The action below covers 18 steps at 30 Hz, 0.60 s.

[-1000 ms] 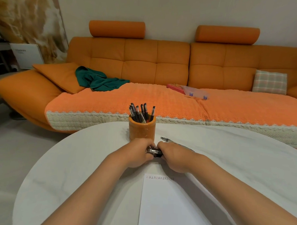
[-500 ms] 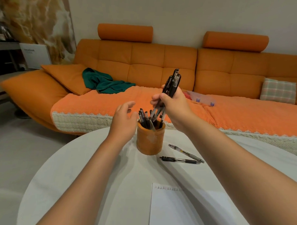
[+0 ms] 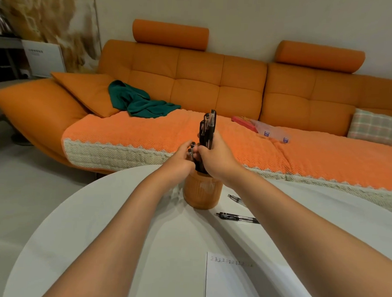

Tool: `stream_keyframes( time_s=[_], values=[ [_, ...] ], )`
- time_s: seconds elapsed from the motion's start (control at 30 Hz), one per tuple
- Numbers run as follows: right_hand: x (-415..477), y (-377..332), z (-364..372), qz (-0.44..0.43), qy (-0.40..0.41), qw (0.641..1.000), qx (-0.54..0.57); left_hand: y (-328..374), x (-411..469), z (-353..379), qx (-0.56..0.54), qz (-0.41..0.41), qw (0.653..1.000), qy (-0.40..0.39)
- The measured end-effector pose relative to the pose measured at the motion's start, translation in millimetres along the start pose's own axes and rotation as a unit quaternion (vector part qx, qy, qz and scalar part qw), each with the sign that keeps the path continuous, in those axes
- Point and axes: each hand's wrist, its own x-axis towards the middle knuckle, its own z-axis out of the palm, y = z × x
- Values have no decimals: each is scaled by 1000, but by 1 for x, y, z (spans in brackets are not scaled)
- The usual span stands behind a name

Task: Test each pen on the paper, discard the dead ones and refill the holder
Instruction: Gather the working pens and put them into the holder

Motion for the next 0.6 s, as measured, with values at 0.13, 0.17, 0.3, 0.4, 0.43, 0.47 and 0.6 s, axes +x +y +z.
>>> stream_keyframes(
  time_s=[0.13, 0.17, 0.3, 0.4, 0.43, 0.47, 0.6],
  values=[
    [0, 3, -4, 14, -11, 1000, -12, 1, -3, 2, 20, 42, 999, 22],
    [0, 2, -7, 14, -15, 1000, -11, -1, -2, 3, 25, 52, 998, 27],
    [1, 0, -16, -7, -20, 1000, 2, -10, 0, 3, 36, 90, 994, 58],
    [1, 1, -17, -30, -13, 998, 52, -12, 1, 3, 46, 117, 989, 76],
    [0, 3, -16, -34, -1, 997, 66, -12, 0, 3, 51, 122, 988, 78],
    [-1, 5, -14, -37, 15, 996, 76, -12, 0, 4, 57, 127, 987, 80],
    [-1, 10, -7, -45, 59, 992, 104, -13, 1, 4, 64, 149, 983, 81]
  ],
)
